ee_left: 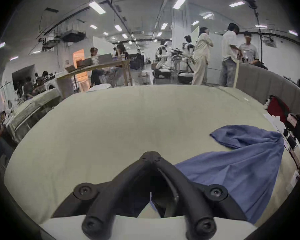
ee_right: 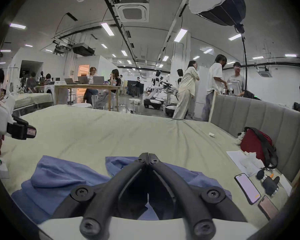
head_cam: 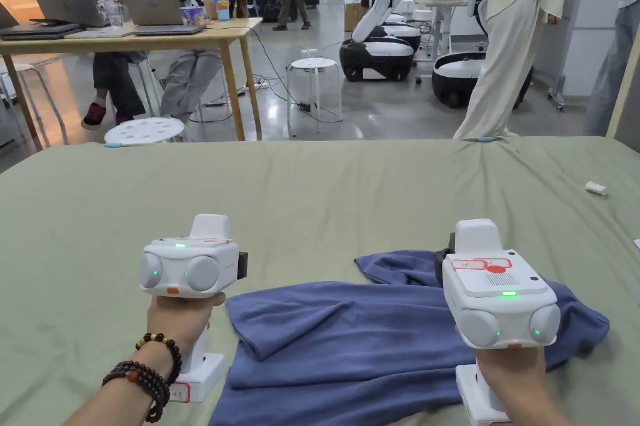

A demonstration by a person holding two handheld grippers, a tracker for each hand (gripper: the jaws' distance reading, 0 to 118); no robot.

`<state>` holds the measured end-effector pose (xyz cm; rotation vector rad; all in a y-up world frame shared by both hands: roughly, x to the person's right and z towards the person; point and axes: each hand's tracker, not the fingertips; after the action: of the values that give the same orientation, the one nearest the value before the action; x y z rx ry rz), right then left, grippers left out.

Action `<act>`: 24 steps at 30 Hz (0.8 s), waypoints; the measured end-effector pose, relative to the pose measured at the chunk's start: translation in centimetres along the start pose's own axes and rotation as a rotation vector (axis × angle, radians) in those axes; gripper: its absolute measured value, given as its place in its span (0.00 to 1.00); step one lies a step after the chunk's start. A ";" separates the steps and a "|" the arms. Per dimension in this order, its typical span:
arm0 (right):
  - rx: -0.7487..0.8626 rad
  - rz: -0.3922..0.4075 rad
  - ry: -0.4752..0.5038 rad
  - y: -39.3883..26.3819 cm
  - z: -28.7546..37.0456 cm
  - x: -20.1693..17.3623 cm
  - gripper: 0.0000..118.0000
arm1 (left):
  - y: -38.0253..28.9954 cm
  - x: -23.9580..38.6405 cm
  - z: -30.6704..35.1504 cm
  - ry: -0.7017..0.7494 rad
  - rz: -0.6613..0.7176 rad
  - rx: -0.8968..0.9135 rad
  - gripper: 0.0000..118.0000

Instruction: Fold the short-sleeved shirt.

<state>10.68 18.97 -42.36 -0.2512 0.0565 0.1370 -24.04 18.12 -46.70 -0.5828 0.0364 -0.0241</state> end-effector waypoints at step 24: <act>-0.102 -0.008 -0.021 -3.4 -2.6 2.3 0.00 | -2.9 3.1 -5.7 -0.018 -0.026 -0.169 0.00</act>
<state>13.30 15.38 -44.22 -0.3519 0.0277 0.1342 -21.25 12.43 -49.97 -0.7525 0.0130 -0.0408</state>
